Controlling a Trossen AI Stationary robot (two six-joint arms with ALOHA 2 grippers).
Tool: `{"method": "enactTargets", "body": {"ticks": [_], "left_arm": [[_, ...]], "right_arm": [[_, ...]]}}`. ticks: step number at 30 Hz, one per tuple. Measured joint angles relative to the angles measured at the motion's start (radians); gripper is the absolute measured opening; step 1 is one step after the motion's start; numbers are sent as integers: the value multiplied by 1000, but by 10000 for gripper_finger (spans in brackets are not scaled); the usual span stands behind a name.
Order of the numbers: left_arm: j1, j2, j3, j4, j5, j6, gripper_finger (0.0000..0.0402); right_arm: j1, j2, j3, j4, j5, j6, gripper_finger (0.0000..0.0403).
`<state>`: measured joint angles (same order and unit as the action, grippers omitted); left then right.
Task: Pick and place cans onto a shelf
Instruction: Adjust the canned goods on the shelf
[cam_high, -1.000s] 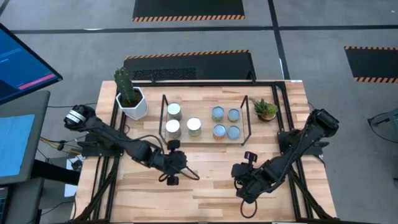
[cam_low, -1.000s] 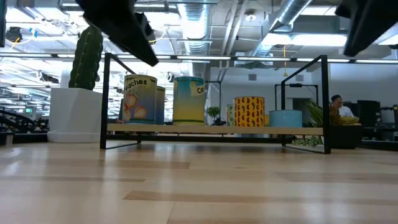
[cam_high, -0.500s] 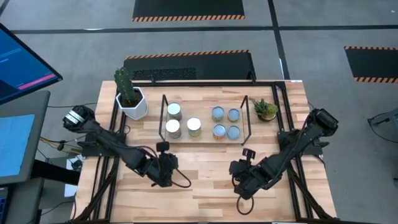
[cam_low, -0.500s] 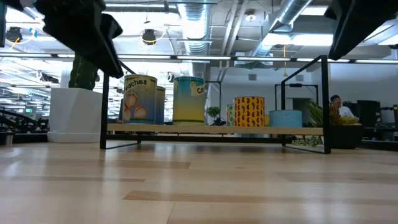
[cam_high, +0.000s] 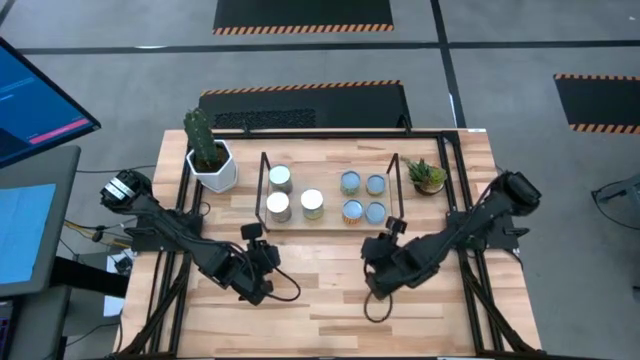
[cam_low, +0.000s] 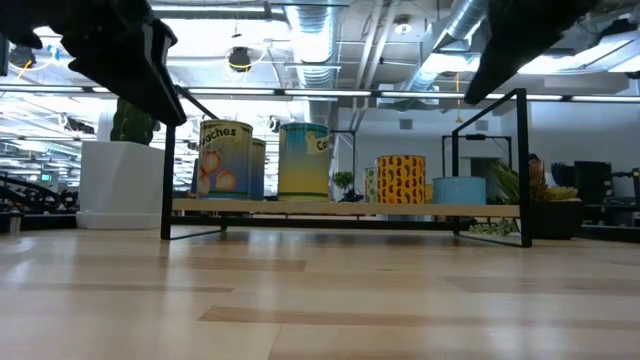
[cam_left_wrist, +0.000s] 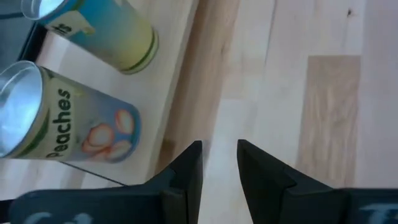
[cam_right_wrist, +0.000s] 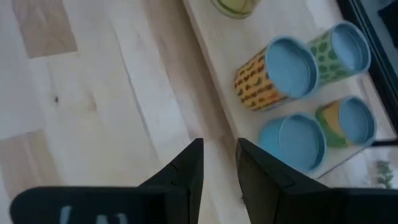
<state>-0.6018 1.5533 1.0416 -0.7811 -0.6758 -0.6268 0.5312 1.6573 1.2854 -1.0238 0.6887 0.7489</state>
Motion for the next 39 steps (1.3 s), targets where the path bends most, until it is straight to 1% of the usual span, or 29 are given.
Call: {"method": "enactTargets", "body": {"ticks": [6,8,11,13,15,18,22,27,30,34,37,39], "left_arm": [[-5,3,0,-4,88,-1,89],[-16,3,0,-30,92,-8,89],[-46,3,0,-84,91,-49,89],[-74,3,0,-138,77,-101,89],[-106,3,0,-182,68,-151,89],[-152,3,0,-223,58,-210,89],[-196,4,0,-250,-3,-242,89],[-232,4,-4,-298,-16,-314,89],[-257,4,-50,-298,-40,-374,89],[-276,4,-115,-274,-42,-467,89],[-282,4,-139,-239,-43,-486,89],[-282,4,-146,-226,-43,-485,89]], "right_arm": [[-131,-1,4,3,-9,-260,118],[-179,-3,20,-15,-26,-360,118],[-246,-4,47,-45,-123,-507,118],[-283,-5,50,-65,-193,-563,118],[-317,-4,50,-93,-229,-593,118],[-358,-4,50,-132,-246,-601,118],[-396,-4,50,-103,-247,-644,118],[-439,-4,36,-87,-326,-671,118],[-457,-3,18,-87,-328,-672,118],[-477,-3,3,-74,-336,-687,118],[-494,-3,-2,-57,-373,-705,118],[-505,-3,-2,-33,-376,-709,118]]}}
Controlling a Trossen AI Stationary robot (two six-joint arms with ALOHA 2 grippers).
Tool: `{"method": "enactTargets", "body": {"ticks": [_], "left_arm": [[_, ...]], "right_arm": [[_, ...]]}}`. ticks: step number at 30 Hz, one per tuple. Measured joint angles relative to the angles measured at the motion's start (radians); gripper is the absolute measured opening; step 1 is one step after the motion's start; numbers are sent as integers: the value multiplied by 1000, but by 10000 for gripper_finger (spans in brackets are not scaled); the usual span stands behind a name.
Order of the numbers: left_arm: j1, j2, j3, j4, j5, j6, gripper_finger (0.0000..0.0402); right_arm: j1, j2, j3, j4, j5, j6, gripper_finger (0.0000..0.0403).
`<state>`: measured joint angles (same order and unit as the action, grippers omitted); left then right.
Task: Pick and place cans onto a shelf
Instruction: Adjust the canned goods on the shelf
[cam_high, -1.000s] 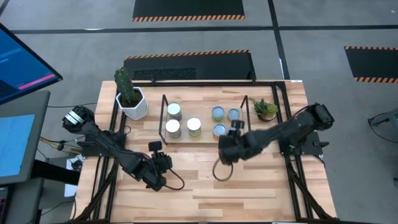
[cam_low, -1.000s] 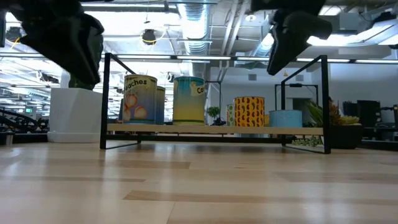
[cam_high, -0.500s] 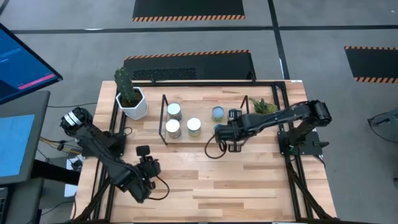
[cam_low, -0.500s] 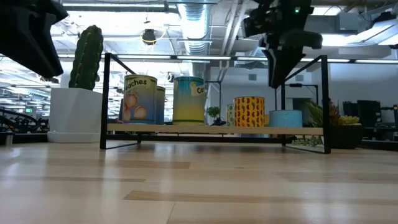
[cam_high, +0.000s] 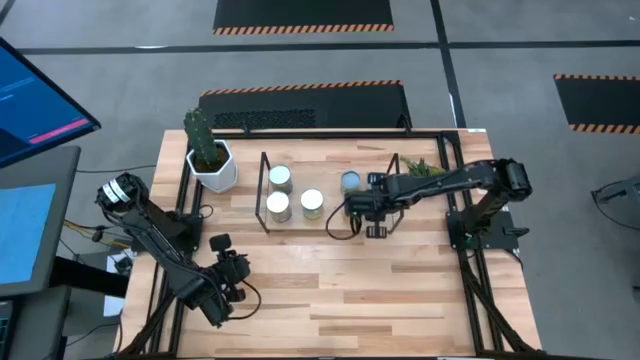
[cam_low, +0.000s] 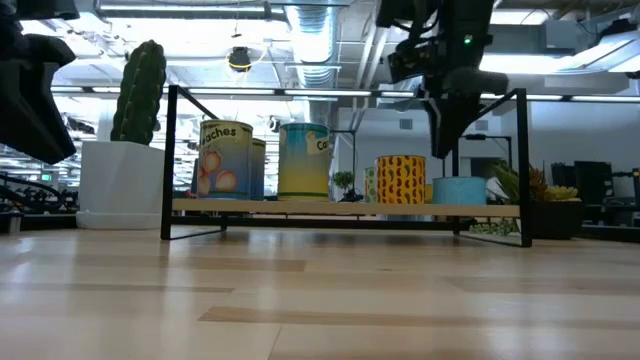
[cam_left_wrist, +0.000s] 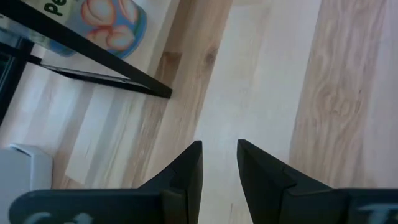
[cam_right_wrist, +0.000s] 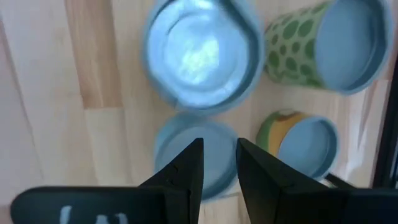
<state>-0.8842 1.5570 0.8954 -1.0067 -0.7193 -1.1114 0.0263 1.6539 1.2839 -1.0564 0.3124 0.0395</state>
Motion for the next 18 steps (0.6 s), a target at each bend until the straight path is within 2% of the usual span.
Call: {"method": "enactTargets", "body": {"ticks": [13,18], "left_arm": [[2,0,0,0,-3,-4,89],[2,0,0,3,-3,-10,89]], "right_arm": [[-57,5,0,81,-108,-69,118],[-55,5,0,125,-109,-75,118]]}}
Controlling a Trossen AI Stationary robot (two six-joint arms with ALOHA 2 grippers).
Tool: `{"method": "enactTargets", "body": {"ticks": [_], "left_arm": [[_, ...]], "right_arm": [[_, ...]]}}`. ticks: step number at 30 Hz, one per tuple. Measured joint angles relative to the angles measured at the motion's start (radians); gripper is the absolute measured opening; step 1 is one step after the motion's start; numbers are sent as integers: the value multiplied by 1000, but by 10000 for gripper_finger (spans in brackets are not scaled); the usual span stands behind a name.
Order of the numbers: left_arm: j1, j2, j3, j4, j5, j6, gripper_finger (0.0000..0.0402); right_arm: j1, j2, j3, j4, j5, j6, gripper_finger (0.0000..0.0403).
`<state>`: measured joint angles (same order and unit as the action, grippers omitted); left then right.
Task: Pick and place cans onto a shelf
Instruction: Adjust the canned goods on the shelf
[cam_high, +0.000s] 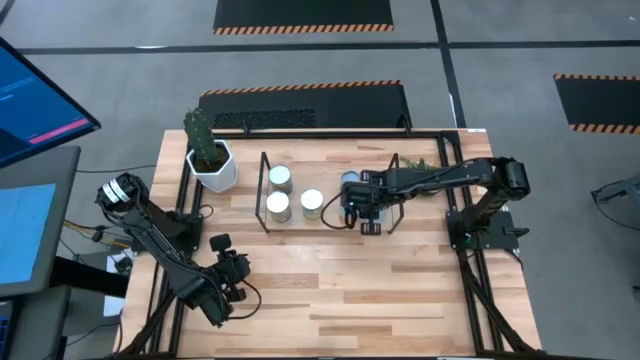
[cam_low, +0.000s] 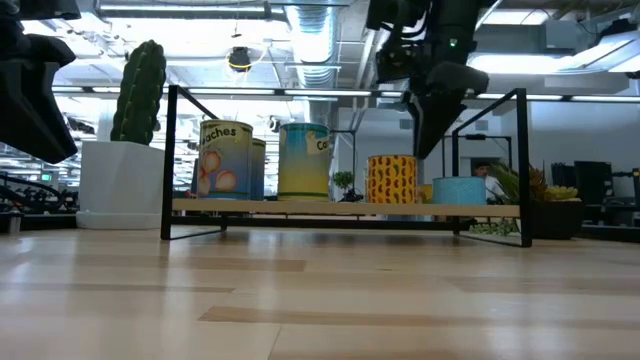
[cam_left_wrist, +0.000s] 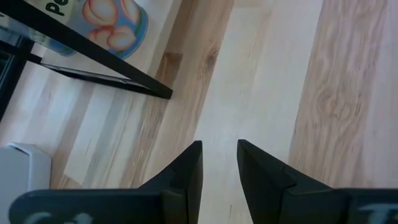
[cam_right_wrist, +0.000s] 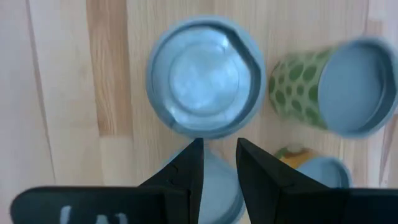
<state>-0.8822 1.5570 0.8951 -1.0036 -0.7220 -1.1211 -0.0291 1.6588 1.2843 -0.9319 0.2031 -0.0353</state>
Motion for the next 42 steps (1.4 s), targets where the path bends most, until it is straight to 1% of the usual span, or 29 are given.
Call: {"method": "enactTargets", "body": {"ticks": [3,9,14,16,17,19,22,25,31,42], "left_arm": [[0,0,0,1,0,-1,89],[0,0,0,0,0,-2,89],[0,0,0,0,0,-2,89],[0,0,0,0,0,-7,89],[0,0,0,0,0,-9,89],[0,0,0,0,-1,-9,89],[1,0,0,-2,-1,-8,89],[1,0,0,-4,-1,-8,89],[2,0,0,-5,-1,-7,89],[2,0,0,-4,-1,-7,89]], "right_arm": [[0,0,0,37,0,-3,118],[0,0,0,40,5,-16,118],[4,-24,23,-6,80,26,118],[3,-27,25,-48,62,56,118],[3,-26,22,-66,33,65,118],[5,-22,5,-62,0,69,118],[15,-14,-23,-40,0,69,118],[25,-17,-46,21,1,69,118],[29,-16,-74,59,-10,65,118],[17,-16,-78,113,-11,53,118]]}}
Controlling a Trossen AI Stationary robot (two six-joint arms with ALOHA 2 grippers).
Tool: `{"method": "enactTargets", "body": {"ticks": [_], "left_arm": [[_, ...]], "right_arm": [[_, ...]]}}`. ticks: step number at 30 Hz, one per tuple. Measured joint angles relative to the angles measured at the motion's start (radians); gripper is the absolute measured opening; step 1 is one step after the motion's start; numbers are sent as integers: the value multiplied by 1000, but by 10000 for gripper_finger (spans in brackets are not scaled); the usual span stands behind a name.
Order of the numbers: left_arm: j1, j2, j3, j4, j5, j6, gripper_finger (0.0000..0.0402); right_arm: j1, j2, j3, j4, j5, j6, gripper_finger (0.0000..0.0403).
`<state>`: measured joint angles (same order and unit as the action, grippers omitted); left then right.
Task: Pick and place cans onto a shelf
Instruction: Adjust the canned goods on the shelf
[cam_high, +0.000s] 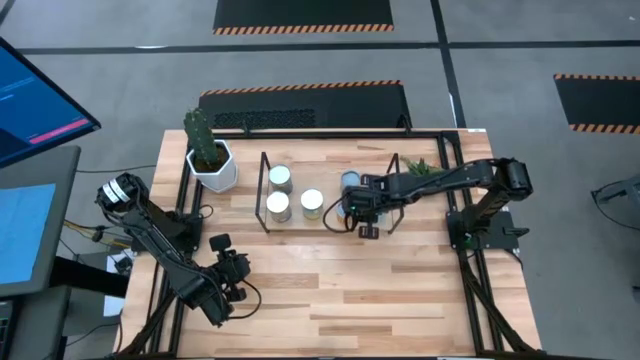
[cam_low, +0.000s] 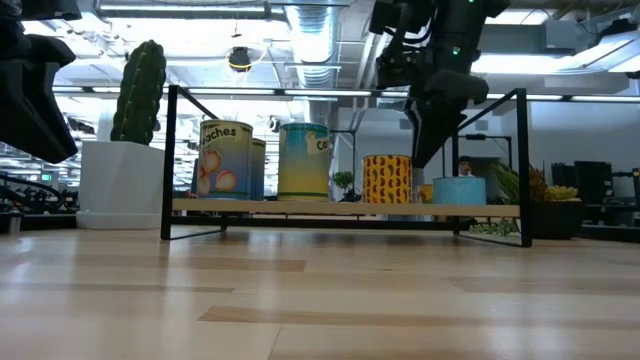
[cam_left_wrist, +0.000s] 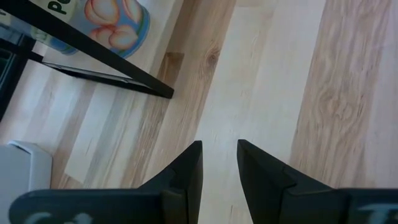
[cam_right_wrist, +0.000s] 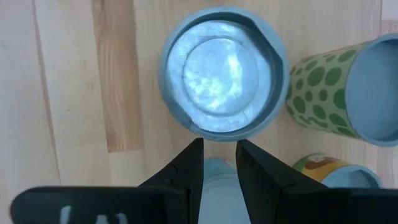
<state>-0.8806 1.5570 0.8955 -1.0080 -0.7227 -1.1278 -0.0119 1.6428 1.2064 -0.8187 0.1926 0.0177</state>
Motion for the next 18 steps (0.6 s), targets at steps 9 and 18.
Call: {"method": "enactTargets", "body": {"ticks": [9,18], "left_arm": [[0,0,0,0,0,0,89],[0,0,0,-3,1,-17,89]], "right_arm": [[-25,0,45,-48,21,-64,118],[-163,0,130,-117,-25,-298,118]]}}
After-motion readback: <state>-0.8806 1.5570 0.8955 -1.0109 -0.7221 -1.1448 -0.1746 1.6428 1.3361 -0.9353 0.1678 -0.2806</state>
